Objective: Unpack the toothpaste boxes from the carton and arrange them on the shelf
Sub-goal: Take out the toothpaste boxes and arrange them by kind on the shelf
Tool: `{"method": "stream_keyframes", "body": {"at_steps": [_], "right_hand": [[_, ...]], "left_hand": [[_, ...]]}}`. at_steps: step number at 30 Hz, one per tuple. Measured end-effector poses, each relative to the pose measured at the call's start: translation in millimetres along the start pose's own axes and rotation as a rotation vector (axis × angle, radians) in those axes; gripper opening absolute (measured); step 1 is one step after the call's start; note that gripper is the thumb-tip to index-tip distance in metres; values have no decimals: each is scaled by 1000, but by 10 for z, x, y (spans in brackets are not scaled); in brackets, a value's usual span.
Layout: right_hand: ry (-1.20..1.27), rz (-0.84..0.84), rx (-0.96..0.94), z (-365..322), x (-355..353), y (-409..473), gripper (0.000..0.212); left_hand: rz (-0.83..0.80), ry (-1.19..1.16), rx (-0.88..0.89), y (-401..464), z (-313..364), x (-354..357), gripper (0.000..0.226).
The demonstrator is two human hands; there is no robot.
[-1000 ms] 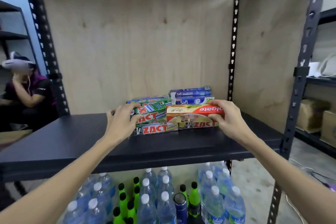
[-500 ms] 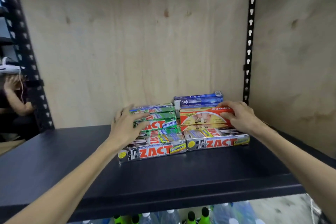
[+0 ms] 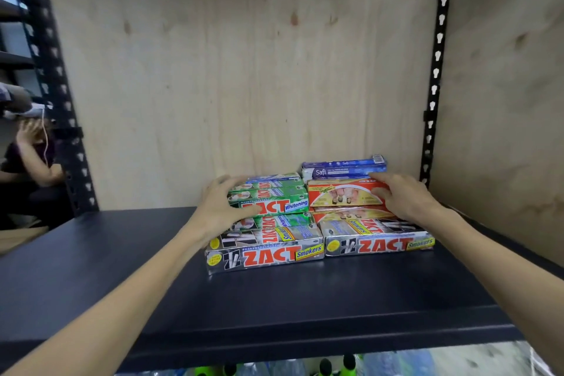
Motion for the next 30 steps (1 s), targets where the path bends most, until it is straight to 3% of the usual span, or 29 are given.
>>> {"method": "stream_keyframes", "body": {"at_steps": [4,6,9,11,14,18,21,30], "right_hand": [[-92,-59,19,10,82,2,53],[-78,1,-14,-61,81,-32,57],[-8,169,-191,-438,65,-170,57],[30,207,-317,-803,118,-284,48],[56,214,-413,-1275,259,-411,36],[86,205,-320,-1475,494,-443,42],[148,237,-283,-1501,518,-405,34],[210,201,-241,-1881,740,-436,42]], "left_hand": [[-1,-284,6,-86,-123,-69,57],[24,-376,-11,-171,-228,-119,54],[160,-322,-30,-285,-424,-244,50],[260,-267,-22,-353,-481,-331,47],[268,-289,-11,-365,-469,-322,45],[219,-208,27,-352,-399,-248,49],[231,-143,43,-350,-399,-254,50],[263,-115,52,-343,-792,-537,36]]}}
Point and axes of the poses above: each hand's wrist, its own y-axis towards the middle knuckle, its own x-axis out of the palm, z = x × y, the point moved 9 cm from there along y, towards the middle knuckle, and after that the axes turned 12 degrees about y, right-handed, at the moved point
